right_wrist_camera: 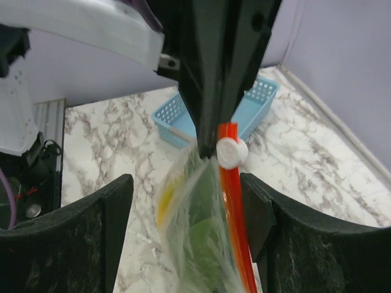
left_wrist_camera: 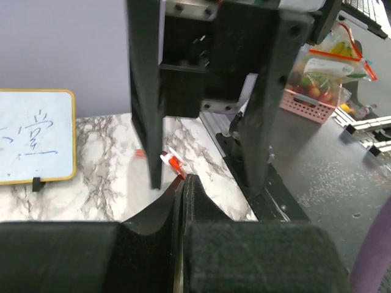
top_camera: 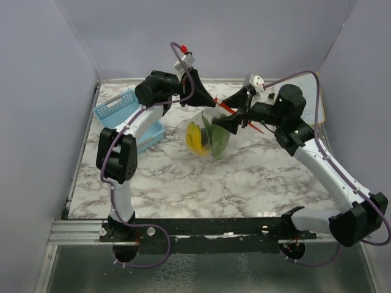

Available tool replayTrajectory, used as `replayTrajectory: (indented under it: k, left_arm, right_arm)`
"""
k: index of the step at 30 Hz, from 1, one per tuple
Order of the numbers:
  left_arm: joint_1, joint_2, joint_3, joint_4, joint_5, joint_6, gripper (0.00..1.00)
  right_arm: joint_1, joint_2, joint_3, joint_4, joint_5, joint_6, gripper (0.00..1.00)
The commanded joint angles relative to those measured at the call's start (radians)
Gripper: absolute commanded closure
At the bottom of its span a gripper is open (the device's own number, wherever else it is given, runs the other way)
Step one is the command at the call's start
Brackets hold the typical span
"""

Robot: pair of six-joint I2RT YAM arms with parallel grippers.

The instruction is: Open the zip-top bag and remove the fake food

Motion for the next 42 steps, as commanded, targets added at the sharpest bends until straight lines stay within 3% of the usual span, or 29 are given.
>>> replayTrajectory:
  k: [1, 4, 12, 15, 21, 25, 29, 39, 42]
  left_arm:
    - [-0.104, 0.105, 0.204, 0.233, 0.103, -0.204, 1.00]
    - [-0.141, 0.075, 0.164, 0.233, 0.101, -0.178, 1.00]
    - [-0.123, -0.066, -0.219, 0.233, 0.112, -0.014, 1.00]
    - [-0.123, -0.067, -0.275, 0.233, 0.119, 0.006, 1.00]
    - [-0.118, -0.032, -0.217, 0.233, 0.127, -0.001, 1.00]
    - [-0.117, -0.001, -0.165, 0.233, 0.127, -0.013, 1.00]
    - [-0.115, 0.016, -0.143, 0.233, 0.116, -0.016, 1.00]
    - [-0.115, 0.022, -0.143, 0.233, 0.102, -0.001, 1.00]
    - [-0.115, 0.012, -0.146, 0.233, 0.101, 0.001, 1.00]
  right_arm:
    - [-0.004, -0.147, 0.003, 0.014, 0.102, -0.001, 0.30]
    - [-0.004, -0.190, 0.022, -0.038, 0.153, -0.023, 0.30]
    - [-0.004, -0.186, -0.012, -0.060, 0.188, -0.031, 0.32]
    - [-0.004, -0.173, -0.027, -0.069, 0.161, -0.032, 0.50]
    - [-0.004, -0.161, -0.034, -0.113, 0.099, -0.046, 0.70]
    - [-0.004, -0.168, -0.054, -0.130, 0.081, -0.048, 0.67]
    - [-0.004, -0.183, -0.094, -0.143, 0.069, -0.047, 0.51]
    - [-0.004, -0.194, -0.154, -0.123, 0.081, -0.027, 0.57]
    - [-0.005, -0.188, -0.157, -0.107, 0.078, -0.015, 0.62]
